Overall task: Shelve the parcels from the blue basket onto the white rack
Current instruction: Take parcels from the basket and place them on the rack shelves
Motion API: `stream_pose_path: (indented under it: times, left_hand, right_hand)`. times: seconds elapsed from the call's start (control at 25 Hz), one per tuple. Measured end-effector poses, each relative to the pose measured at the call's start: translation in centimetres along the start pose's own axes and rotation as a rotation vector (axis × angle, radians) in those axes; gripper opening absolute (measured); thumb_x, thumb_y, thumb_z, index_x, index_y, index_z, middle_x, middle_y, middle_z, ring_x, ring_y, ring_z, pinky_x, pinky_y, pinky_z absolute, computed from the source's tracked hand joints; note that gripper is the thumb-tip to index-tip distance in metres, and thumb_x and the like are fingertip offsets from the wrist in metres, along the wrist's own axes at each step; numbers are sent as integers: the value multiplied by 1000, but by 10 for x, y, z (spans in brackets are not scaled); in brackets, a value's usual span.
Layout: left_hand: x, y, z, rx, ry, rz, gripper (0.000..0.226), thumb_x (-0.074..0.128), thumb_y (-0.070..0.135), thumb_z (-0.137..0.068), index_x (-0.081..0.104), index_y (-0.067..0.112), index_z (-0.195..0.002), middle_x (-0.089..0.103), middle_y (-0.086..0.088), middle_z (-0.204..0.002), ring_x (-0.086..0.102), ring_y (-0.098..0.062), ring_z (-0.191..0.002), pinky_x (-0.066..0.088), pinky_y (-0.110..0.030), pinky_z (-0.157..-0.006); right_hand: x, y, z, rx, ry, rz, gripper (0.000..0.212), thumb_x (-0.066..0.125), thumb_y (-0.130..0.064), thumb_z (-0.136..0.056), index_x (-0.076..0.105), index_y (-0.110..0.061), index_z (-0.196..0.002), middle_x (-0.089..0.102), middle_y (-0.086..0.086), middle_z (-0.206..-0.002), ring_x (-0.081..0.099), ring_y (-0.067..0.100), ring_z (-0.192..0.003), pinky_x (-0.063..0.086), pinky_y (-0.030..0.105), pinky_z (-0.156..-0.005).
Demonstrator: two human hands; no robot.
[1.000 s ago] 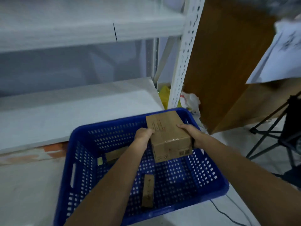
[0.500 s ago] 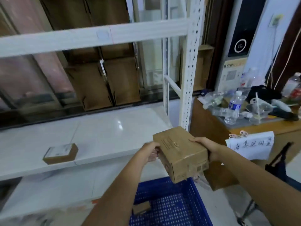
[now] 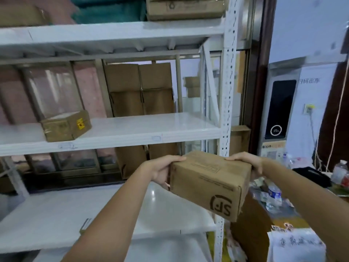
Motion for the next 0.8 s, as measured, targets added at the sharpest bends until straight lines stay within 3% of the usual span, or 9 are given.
stream_pose_path:
  times: [0.08, 0.24, 0.4, 0.52, 0.64, 0.8]
  left_hand:
    - [-2, -1, 13, -2, -29, -7, 54, 76, 57, -62, 69, 27, -106, 68, -11, -110, 57, -35, -112, 45, -52, -91]
    - [-7, -14, 34, -13, 6, 5, 55, 81, 59, -53, 74, 28, -98, 69, -11, -105, 57, -35, -110, 41, -52, -96]
    - [-22, -14, 55, 43, 147, 164, 67, 80, 53, -50, 66, 21, -107, 64, -15, -111, 55, -38, -110, 41, -53, -95]
    - [-34, -9, 72, 45, 246, 233, 53, 73, 53, -61, 62, 20, -102, 62, -16, -113, 53, -39, -109, 39, -52, -93]
    - [-36, -4, 80, 37, 310, 271, 43, 62, 54, -73, 59, 22, -101, 62, -14, -115, 53, -37, -108, 35, -52, -96]
    - [-37, 2, 100, 13, 172, 235, 56, 64, 57, -72, 57, 22, -116, 53, -16, -132, 51, -38, -115, 35, -58, -100]
  right_hand:
    - [6, -9, -4, 12, -83, -15, 74, 84, -45, -60, 67, -6, -121, 68, 19, -110, 67, 32, -94, 56, 40, -79]
    - [25, -22, -10, 4, -188, -3, 74, 83, -45, -64, 66, -6, -124, 68, 19, -110, 68, 33, -96, 54, 42, -85]
    - [37, -33, -10, -68, -259, -134, 86, 65, -68, -72, 56, -12, -136, 54, 25, -137, 50, 45, -127, 44, 56, -99]
    - [47, -29, -9, -50, -300, -253, 103, 65, -78, -64, 45, -15, -143, 43, 28, -146, 41, 50, -133, 42, 61, -100]
    - [66, -29, -12, -42, -287, -371, 108, 79, -70, -55, 42, -15, -139, 51, 31, -138, 53, 51, -121, 47, 63, -93]
    - [85, -58, -6, -159, -217, -375, 72, 78, -57, -54, 62, -13, -108, 71, 19, -100, 68, 41, -94, 47, 56, -95]
Point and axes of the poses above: each hand's wrist, its own z-axis away from the middle knuckle, its own x-axis out of the palm, y = z × x, the point moved 2 cm from there along -z, towards the middle knuckle
